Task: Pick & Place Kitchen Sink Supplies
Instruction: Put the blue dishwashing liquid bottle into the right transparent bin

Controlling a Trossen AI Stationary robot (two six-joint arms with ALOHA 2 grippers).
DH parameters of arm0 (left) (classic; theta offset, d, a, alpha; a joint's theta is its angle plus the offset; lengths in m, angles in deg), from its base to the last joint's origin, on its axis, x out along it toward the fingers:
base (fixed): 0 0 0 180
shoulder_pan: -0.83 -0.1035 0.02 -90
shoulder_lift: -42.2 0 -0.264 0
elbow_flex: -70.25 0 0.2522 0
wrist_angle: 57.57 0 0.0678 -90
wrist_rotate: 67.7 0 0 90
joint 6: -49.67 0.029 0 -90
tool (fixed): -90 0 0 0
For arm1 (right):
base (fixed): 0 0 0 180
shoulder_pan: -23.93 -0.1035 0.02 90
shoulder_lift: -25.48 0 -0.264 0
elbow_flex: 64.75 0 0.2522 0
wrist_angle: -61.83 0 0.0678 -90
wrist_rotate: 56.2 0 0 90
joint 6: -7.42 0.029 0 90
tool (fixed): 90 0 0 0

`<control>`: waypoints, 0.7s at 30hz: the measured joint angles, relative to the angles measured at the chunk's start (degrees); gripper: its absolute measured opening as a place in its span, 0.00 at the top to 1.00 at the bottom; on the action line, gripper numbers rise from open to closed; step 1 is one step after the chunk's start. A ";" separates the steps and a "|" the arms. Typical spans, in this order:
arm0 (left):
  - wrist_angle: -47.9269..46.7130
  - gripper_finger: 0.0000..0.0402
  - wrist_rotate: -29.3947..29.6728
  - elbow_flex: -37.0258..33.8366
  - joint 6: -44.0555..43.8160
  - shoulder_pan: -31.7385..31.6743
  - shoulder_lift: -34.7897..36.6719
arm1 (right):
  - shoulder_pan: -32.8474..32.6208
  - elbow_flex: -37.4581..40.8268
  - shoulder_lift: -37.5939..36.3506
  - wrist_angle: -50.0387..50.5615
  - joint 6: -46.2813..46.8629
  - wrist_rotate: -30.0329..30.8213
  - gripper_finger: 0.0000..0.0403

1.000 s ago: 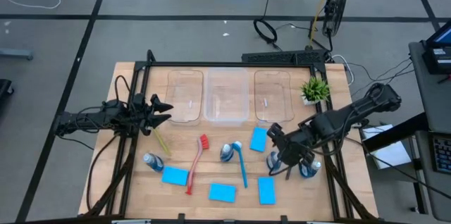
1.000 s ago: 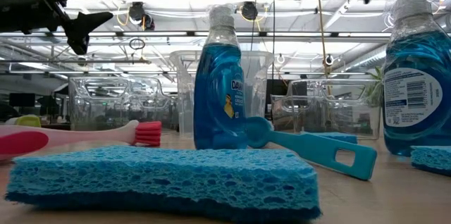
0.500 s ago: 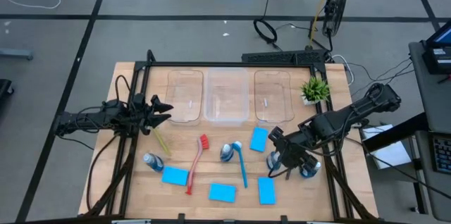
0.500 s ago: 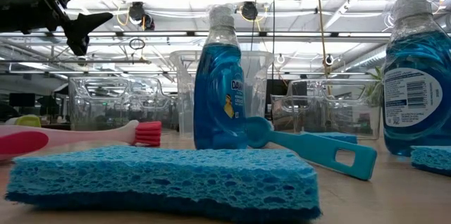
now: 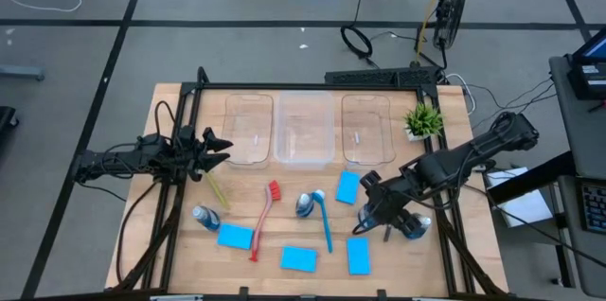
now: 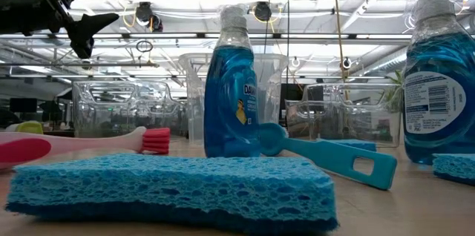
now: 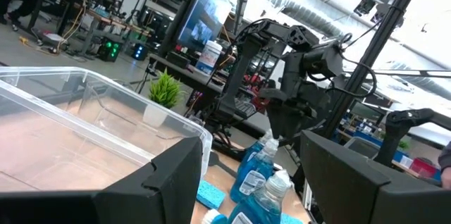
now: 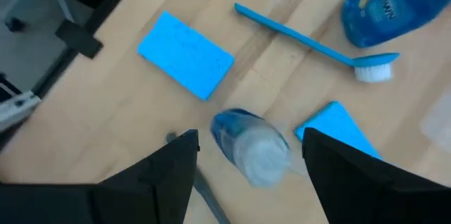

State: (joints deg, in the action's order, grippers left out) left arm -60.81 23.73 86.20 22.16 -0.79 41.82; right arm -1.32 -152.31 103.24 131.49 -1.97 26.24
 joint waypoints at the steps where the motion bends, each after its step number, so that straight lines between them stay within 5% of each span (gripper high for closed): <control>1: -0.02 0.40 -0.01 0.00 -0.01 -0.01 0.00 | 0.01 0.97 0.00 -1.26 0.76 -0.25 0.40; 21: 0.00 0.40 -0.01 0.00 -0.32 -0.01 0.00 | 0.04 10.93 -0.04 -14.20 6.00 -0.01 0.40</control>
State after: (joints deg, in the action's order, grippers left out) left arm -60.81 23.72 86.20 21.84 -0.80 41.82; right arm -1.28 -141.38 103.20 117.29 4.03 26.23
